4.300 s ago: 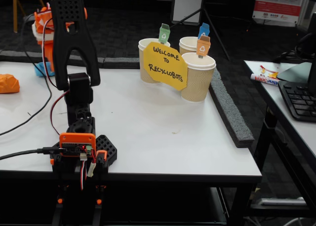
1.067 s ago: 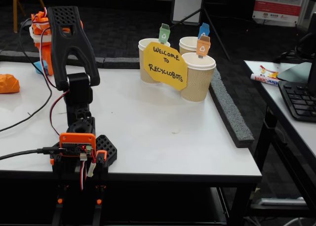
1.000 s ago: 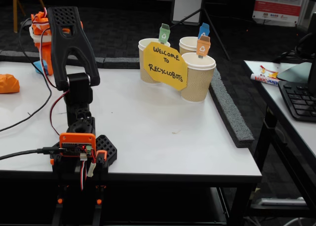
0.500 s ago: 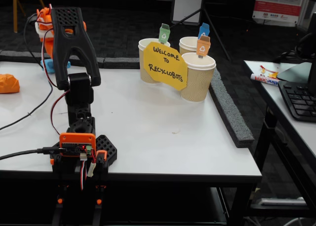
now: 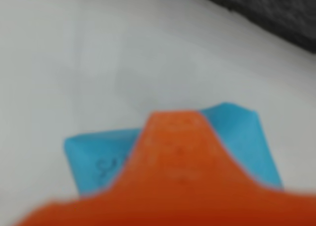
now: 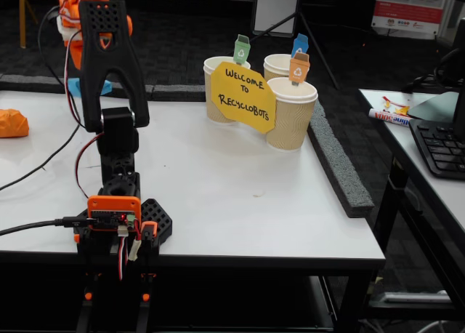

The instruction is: Sort rubbish by color.

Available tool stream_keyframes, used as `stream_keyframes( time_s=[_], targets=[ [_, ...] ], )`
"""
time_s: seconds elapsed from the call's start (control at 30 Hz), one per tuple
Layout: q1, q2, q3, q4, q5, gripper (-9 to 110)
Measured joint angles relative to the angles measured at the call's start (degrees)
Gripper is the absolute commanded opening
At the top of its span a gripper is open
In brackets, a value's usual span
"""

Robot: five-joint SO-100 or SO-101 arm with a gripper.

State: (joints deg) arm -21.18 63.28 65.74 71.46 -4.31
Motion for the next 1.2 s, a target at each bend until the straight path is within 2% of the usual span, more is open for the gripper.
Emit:
stream_keyframes(
  time_s=[0.33,0.6,0.87,1.2],
  targets=[
    [0.4,29.1,30.9,-2.1,0.0,0],
    [-3.1,61.3,48.6,-0.6,0.0,0],
    [-8.6,97.3,56.5,4.4,0.0,0],
    [-9.1,115.1,60.8,7.2,0.0,0]
  ],
)
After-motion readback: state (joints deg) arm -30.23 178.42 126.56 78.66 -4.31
